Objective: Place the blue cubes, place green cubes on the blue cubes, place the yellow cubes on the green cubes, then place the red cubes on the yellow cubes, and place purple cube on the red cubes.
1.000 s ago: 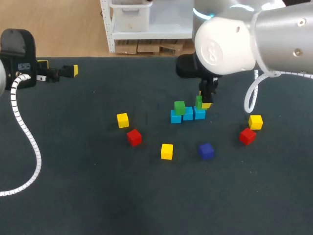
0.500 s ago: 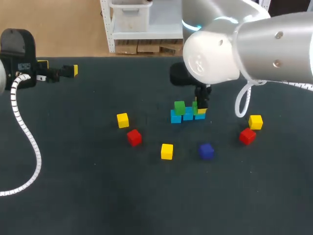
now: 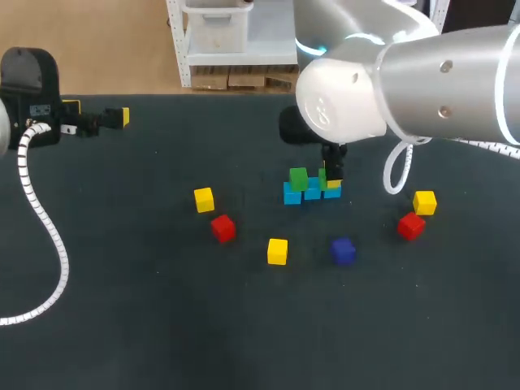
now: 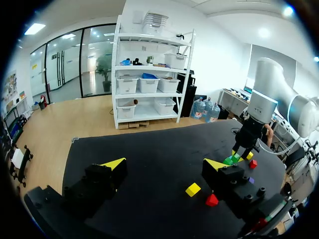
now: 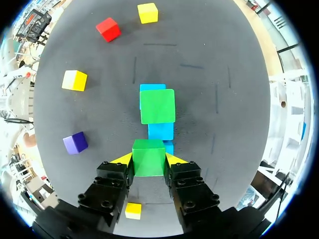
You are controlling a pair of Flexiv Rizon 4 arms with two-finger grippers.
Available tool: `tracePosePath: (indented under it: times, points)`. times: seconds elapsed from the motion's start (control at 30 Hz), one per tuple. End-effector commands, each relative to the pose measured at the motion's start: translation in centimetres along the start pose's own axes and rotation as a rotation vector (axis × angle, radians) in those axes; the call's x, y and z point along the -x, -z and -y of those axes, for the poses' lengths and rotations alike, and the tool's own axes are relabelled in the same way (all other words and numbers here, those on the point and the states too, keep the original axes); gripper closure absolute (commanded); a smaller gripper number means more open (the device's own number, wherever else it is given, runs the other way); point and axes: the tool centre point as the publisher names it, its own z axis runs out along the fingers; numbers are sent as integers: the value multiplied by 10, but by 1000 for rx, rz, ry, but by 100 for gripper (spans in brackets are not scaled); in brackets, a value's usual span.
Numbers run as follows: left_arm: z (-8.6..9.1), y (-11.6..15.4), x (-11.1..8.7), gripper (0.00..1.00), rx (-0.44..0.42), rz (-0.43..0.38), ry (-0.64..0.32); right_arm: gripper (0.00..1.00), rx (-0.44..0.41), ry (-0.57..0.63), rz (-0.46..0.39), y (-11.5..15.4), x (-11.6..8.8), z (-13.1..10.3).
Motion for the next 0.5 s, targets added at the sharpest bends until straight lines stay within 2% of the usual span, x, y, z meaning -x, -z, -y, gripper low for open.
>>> tracePosePath:
  times: [0.03,0.5]
  points:
    - [-4,1,-1,0,-33,3,-1,100,4,2,-5,-2,2,4]
    - [-4,1,-1,0,-33,3,-1,100,2,-3,-6,-4,3,7]
